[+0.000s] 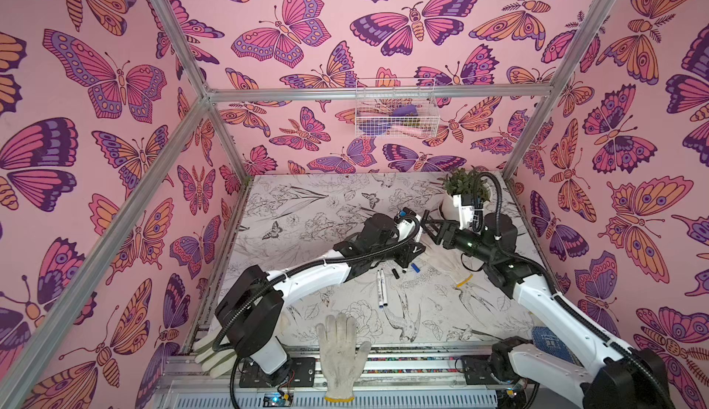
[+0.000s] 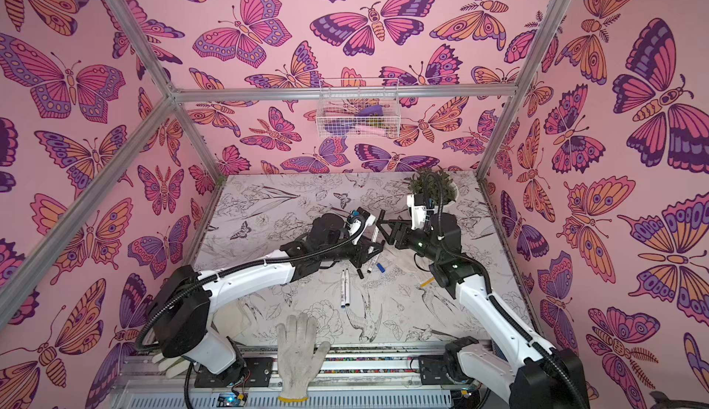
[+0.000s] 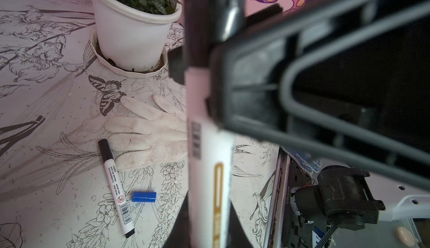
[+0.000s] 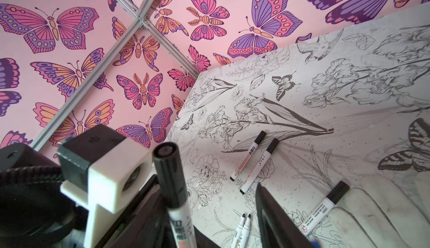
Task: Insert pens into pen caps
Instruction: Put on the pen cap to the pen, then place the pen at the center of the table.
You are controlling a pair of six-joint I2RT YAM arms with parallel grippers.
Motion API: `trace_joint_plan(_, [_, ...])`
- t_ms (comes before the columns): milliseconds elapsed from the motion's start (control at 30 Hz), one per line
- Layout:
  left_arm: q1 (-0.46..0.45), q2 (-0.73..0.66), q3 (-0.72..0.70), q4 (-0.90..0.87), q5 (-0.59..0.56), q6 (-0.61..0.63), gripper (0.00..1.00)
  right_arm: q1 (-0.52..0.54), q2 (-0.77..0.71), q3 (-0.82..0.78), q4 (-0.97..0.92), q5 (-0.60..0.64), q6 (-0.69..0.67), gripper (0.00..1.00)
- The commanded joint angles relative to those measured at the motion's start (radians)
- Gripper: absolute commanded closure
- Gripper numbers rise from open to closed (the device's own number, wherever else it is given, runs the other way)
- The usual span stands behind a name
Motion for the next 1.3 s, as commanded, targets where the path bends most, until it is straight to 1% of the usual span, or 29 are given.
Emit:
trace_joint_plan(0, [0.044,0.009,-0.045,0.068,-0.018,-0.035,1.0,-0.028,-0.061,-0.007,-0.038,0.11,0.005,0.37])
trace_joint_plan(67, [0.072,0.032,-0.075,0.066,-0.054,-0.066,1.0,-0.034,-0.096,-0.028,-0.067,0.213,0.005,0.37])
trace_joint_plan(167, [0.104,0.088,-0.09,0.012,-0.13,-0.104,1.0,-0.043,-0.137,-0.051,-0.136,0.395,0.009,0.37])
trace_joint_plan(267, [0.108,0.173,-0.037,-0.098,-0.171,-0.074,1.0,-0.054,-0.158,-0.059,-0.187,0.484,-0.007,0.37])
trace_joint_plan(400, [0.109,0.283,0.097,-0.285,-0.223,-0.071,1.0,-0.059,-0.155,-0.053,-0.211,0.479,-0.019,0.37])
trace_joint_plan(500, [0.112,0.329,0.148,-0.359,-0.279,-0.078,1.0,-0.059,-0.149,-0.05,-0.212,0.461,-0.018,0.37])
trace_joint_plan(600, [0.114,0.371,0.209,-0.438,-0.306,-0.079,1.0,-0.061,-0.144,-0.052,-0.219,0.459,-0.019,0.37])
trace_joint_plan(667, [0.113,0.392,0.238,-0.481,-0.328,-0.086,0.96,-0.061,-0.139,-0.052,-0.224,0.459,-0.018,0.38])
trace_joint_plan(833, [0.114,0.412,0.269,-0.529,-0.359,-0.111,0.78,-0.061,-0.135,-0.052,-0.23,0.46,-0.018,0.38])
trace_joint_plan(933, [0.114,0.414,0.267,-0.545,-0.372,-0.12,0.73,-0.062,-0.132,-0.053,-0.234,0.467,-0.018,0.38])
trace_joint_plan(1267, [0.114,0.392,0.28,-0.543,-0.345,-0.122,0.71,-0.062,-0.129,-0.051,-0.237,0.453,-0.025,0.38])
